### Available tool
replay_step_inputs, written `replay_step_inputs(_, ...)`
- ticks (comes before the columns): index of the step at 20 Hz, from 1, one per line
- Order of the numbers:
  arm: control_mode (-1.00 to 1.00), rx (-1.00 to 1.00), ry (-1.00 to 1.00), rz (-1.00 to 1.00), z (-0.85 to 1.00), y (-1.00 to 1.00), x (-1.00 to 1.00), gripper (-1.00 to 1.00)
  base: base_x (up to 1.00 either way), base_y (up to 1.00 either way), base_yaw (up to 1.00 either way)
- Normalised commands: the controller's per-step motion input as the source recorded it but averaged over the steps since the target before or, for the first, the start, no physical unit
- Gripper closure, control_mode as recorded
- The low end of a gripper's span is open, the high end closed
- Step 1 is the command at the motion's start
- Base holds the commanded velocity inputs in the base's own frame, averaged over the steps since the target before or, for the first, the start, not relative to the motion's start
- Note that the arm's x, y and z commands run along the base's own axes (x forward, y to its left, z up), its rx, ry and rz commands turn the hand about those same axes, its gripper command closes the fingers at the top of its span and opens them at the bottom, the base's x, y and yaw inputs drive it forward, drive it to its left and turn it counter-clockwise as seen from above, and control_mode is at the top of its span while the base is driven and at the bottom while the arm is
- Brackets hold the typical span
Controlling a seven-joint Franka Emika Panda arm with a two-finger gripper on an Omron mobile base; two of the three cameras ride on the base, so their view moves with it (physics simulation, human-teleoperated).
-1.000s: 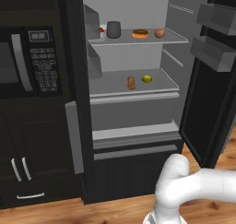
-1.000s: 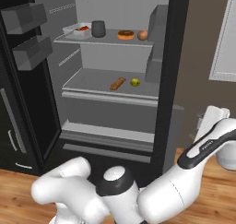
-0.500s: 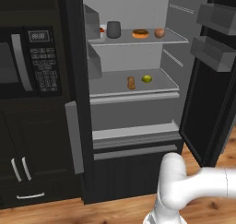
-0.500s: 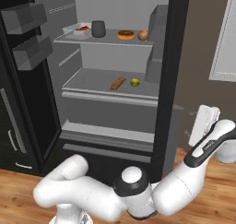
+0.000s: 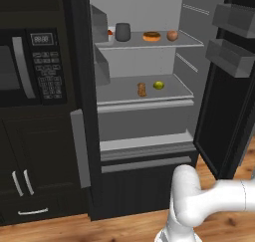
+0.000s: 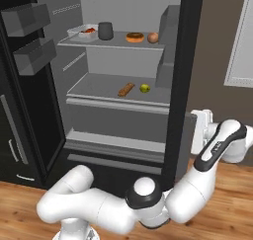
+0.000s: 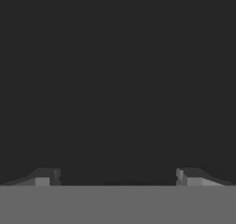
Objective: Place the tupperware on the top shelf of the fridge. Make space for the tupperware among the existing items by rearranging them on the shelves if needed. Close the fridge door when finished.
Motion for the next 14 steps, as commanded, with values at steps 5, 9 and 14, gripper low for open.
replay_step_inputs(5,-1.00,-0.20,-0.29,0.26,-0.11,1.00,-0.39,-1.00,0.00,0.00,0.00)
replay_step_inputs(9,-1.00,-0.19,-0.39,0.12,-0.04,1.00,-0.06,-1.00,0.00,0.00,0.00)
replay_step_inputs(14,-1.00,-0.14,-0.43,-0.11,0.00,1.00,0.26,-1.00,0.00,0.00,0.00)
